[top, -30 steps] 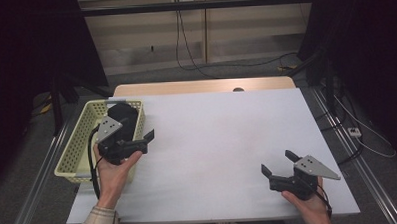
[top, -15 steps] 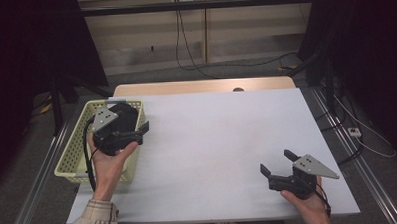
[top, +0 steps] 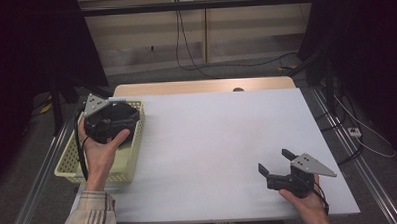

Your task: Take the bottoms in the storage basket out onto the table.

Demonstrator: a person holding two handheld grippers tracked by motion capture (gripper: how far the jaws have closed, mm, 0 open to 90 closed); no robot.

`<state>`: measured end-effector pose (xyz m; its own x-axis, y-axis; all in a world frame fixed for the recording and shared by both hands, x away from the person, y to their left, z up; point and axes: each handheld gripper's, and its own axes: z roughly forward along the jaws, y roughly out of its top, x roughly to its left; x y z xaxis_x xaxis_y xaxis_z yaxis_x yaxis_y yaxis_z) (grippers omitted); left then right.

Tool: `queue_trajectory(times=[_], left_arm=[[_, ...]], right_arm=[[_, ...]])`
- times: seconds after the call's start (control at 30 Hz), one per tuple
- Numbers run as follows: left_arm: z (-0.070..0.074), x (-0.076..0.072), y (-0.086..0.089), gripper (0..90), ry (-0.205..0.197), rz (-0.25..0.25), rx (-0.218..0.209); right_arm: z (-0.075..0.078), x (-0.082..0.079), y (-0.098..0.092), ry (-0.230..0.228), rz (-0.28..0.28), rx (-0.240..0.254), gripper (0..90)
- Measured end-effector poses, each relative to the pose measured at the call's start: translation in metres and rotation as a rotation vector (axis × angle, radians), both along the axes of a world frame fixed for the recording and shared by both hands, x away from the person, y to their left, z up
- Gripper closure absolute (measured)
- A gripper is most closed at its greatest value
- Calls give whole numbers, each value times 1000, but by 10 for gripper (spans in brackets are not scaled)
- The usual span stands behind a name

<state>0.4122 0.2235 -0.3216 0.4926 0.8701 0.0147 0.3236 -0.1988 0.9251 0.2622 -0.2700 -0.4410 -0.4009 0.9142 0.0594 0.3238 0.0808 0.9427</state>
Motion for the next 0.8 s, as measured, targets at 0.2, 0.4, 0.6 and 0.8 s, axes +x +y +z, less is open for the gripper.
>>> queue_trajectory(times=[0.2, 0.4, 0.6, 0.8], left_arm=[[-3, 14, 7, 47, 22, 24, 11], [-7, 32, 9, 48, 62, 40, 39], [-18, 53, 8, 59, 148, 57, 90], [-31, 70, 12, 64, 204, 87, 100]], right_arm=[[0, 0, 1, 2, 4, -2, 43], [0, 0, 0, 4, -1, -3, 43], [0, 0, 1, 6, 8, -1, 42], [-1, 0, 1, 8, 9, -4, 41]])
